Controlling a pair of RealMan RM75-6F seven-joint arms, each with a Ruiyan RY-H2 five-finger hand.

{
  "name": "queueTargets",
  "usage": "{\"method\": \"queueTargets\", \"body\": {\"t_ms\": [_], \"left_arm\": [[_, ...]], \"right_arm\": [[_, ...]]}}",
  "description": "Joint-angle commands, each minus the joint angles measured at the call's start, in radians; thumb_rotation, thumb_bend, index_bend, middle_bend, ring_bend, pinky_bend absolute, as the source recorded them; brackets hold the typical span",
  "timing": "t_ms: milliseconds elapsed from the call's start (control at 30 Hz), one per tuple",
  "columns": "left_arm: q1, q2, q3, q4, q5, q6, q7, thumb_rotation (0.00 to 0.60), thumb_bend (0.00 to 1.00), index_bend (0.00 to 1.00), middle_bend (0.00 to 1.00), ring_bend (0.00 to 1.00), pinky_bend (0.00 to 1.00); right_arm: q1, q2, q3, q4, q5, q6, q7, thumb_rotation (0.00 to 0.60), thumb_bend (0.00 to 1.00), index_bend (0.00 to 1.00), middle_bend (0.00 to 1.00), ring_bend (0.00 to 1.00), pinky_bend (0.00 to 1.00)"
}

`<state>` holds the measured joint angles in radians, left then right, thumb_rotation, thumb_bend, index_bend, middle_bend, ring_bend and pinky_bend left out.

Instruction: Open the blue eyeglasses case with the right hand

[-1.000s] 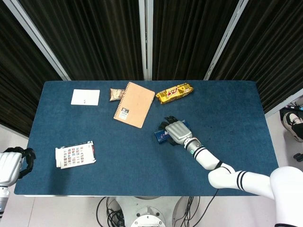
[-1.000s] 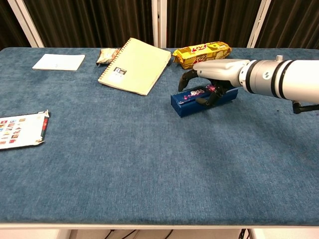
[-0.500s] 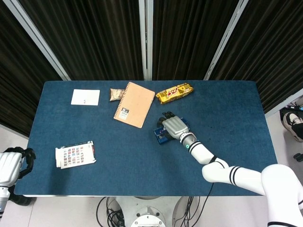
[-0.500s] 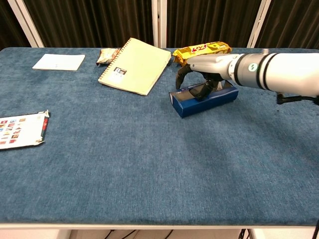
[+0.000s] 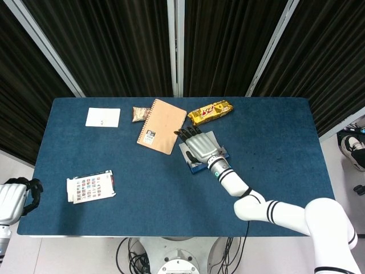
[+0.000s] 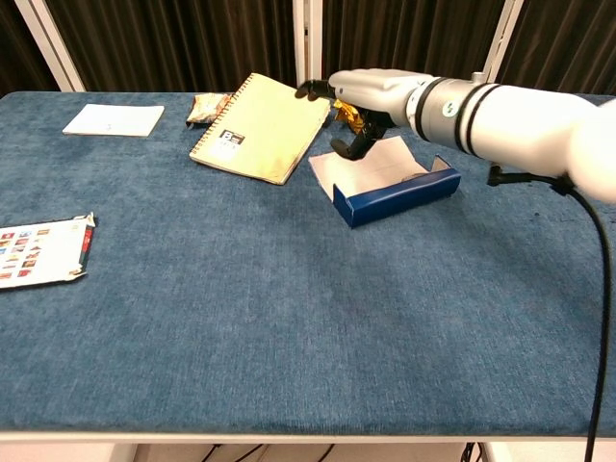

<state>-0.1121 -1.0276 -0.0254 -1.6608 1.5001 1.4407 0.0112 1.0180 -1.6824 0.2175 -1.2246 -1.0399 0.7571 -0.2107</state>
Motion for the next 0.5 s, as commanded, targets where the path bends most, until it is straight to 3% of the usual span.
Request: {"method": "queueTargets", "body": {"t_ms": [33, 233, 500], "left_arm": [[0.001, 0.0, 0.001, 0.0, 0.001, 0.001, 0.001, 0.6, 0.58, 0.66, 0.65, 0.46, 0.44], [0.002, -0.002, 0.001, -0.002, 0.001, 0.004, 0.011, 0.6, 0.58, 0.66, 0.65, 0.46, 0.44], [0.001, -0.002, -0.001, -0.004, -0.005, 0.001, 0.018, 0.6, 0.58, 0.66, 0.65, 0.45, 0.44]], "right_arm": [[-0.079, 0.092, -0.055, -0.153, -0.091, 0.064, 0.035, 0.6, 0.62, 0.0, 0.25, 0.0, 0.0], [-0.133, 0.146, -0.121, -0.244, -0.102, 0.061, 0.018, 0.6, 0.63, 0.0, 0.29, 0.0, 0.0], [-0.163, 0.164, -0.155, -0.277, -0.137, 0.062, 0.015, 0.6, 0.63, 0.0, 0.29, 0.0, 0.0]]}}
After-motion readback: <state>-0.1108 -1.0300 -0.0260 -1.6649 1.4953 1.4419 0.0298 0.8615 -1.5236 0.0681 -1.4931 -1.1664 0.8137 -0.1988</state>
